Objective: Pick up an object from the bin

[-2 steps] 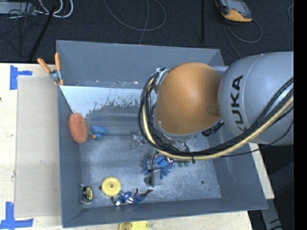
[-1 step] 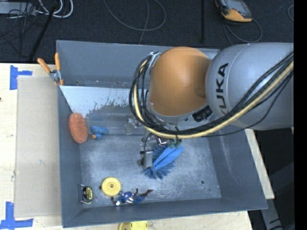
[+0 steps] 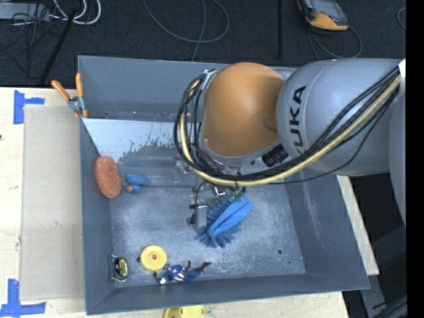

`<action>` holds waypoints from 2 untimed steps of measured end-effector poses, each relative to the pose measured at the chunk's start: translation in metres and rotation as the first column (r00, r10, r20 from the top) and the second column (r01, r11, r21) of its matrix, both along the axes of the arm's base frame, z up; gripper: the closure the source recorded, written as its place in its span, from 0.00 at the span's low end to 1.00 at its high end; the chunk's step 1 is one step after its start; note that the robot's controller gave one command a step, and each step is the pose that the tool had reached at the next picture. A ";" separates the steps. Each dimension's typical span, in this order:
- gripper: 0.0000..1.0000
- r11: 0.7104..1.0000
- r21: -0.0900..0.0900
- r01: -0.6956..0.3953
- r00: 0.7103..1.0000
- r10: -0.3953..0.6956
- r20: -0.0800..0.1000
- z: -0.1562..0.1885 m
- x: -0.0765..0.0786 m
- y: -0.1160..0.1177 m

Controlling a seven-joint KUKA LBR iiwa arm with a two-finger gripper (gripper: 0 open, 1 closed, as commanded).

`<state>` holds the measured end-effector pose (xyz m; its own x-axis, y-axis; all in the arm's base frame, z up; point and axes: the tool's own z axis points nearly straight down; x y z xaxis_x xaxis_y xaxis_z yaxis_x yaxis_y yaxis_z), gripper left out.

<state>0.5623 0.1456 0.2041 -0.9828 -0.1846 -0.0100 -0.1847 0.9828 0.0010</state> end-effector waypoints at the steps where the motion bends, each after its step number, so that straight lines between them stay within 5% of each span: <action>1: 0.00 1.000 -0.004 -0.007 1.000 0.007 -0.013 -0.010 0.009 -0.003; 2: 0.00 1.000 -0.001 -0.012 1.000 0.012 -0.001 -0.040 -0.023 -0.022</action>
Offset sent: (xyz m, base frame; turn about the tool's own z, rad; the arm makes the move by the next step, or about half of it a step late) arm -0.0554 -0.0448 -0.0885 -0.0095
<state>0.5397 0.1233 0.1644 -0.9805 -0.1961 -0.0084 -0.1961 0.9806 0.0007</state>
